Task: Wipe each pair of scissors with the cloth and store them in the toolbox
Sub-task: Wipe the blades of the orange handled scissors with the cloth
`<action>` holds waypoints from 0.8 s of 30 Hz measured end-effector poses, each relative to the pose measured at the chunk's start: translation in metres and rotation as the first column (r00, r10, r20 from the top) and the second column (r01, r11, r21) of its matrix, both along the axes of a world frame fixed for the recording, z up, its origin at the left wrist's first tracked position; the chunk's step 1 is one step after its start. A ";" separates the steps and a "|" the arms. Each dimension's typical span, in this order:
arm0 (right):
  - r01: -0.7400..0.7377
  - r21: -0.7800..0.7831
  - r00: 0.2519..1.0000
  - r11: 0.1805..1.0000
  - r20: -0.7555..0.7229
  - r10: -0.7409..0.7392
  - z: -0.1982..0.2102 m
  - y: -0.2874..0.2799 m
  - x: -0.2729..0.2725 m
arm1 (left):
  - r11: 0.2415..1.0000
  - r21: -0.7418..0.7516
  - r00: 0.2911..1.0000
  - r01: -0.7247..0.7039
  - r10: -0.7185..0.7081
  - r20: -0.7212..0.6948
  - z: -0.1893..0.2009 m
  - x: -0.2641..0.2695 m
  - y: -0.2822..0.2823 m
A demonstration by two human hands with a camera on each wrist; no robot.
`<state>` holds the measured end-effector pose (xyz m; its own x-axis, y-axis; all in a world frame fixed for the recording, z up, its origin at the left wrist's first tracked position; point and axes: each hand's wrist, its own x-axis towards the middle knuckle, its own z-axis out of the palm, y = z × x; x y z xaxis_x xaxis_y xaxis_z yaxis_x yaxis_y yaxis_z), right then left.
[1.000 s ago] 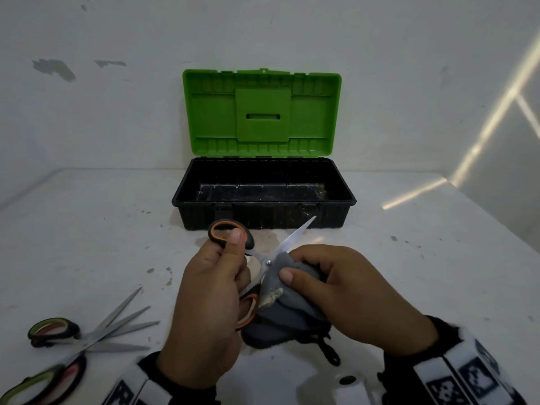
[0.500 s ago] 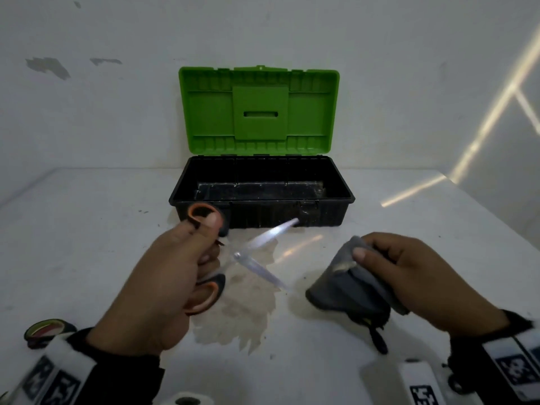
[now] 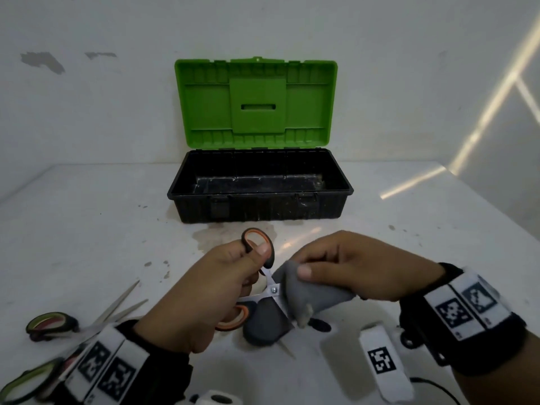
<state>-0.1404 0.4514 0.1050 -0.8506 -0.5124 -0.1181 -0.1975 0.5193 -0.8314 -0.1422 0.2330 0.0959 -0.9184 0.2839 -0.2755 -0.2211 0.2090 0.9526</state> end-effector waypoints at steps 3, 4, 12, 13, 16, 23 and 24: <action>-0.058 0.177 0.987 0.983 -0.136 0.083 0.001 -0.014 0.002 | 0.999 -0.040 1.000 -0.002 0.002 -0.010 -0.002 -0.002 0.001; -0.056 0.215 0.978 0.975 -0.186 0.097 0.001 -0.017 0.002 | 0.999 -0.043 1.000 -0.009 0.008 -0.021 -0.003 -0.002 0.001; -0.092 0.282 0.947 0.955 -0.272 0.172 0.000 -0.021 0.003 | 0.994 -0.106 0.998 0.030 -0.036 -0.054 0.003 -0.002 -0.002; -0.100 0.280 0.945 0.955 -0.274 0.179 0.001 -0.021 0.003 | 0.995 -0.097 0.997 0.037 -0.043 -0.063 0.004 -0.002 -0.004; -0.105 0.284 0.939 0.953 -0.286 0.189 0.003 -0.019 0.004 | 0.995 -0.084 0.995 0.053 -0.060 -0.078 0.003 -0.002 -0.007; -0.103 0.284 0.934 0.953 -0.303 0.191 0.005 -0.012 0.006 | 0.998 -0.048 0.996 0.042 -0.046 -0.074 0.004 -0.002 -0.007; -0.099 0.281 0.934 0.955 -0.304 0.186 0.006 -0.010 0.006 | 0.998 -0.046 0.997 0.036 -0.039 -0.073 0.004 -0.002 -0.008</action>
